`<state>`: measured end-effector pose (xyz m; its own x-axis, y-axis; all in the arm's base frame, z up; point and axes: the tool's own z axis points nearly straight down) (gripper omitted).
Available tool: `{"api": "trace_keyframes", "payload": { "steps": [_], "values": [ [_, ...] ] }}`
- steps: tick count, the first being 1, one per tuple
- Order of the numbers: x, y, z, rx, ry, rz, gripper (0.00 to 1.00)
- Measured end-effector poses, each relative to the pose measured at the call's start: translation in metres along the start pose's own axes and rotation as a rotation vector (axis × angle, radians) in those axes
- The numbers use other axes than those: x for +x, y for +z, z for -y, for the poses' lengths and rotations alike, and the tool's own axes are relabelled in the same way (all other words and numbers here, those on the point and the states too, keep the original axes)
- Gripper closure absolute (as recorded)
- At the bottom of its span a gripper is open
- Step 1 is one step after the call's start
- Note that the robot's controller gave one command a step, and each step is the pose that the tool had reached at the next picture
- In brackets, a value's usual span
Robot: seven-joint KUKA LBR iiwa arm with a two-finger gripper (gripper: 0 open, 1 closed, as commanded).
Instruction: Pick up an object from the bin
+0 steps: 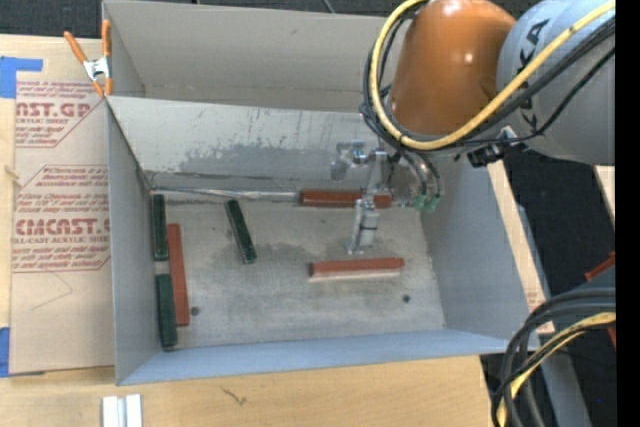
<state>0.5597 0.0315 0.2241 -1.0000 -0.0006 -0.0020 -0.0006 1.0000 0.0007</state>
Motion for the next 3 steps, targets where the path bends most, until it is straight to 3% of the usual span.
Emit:
{"api": "trace_keyframes", "payload": {
  "steps": [1, 2, 3],
  "values": [
    [-0.004, 0.045, 0.005, -0.001, 0.072, 0.005, 0.0],
    [0.003, 0.113, 0.012, -0.001, 0.141, 0.003, 0.0],
    [0.0, 0.147, 0.013, 0.001, 0.105, -0.005, 0.0]
  ]
}}
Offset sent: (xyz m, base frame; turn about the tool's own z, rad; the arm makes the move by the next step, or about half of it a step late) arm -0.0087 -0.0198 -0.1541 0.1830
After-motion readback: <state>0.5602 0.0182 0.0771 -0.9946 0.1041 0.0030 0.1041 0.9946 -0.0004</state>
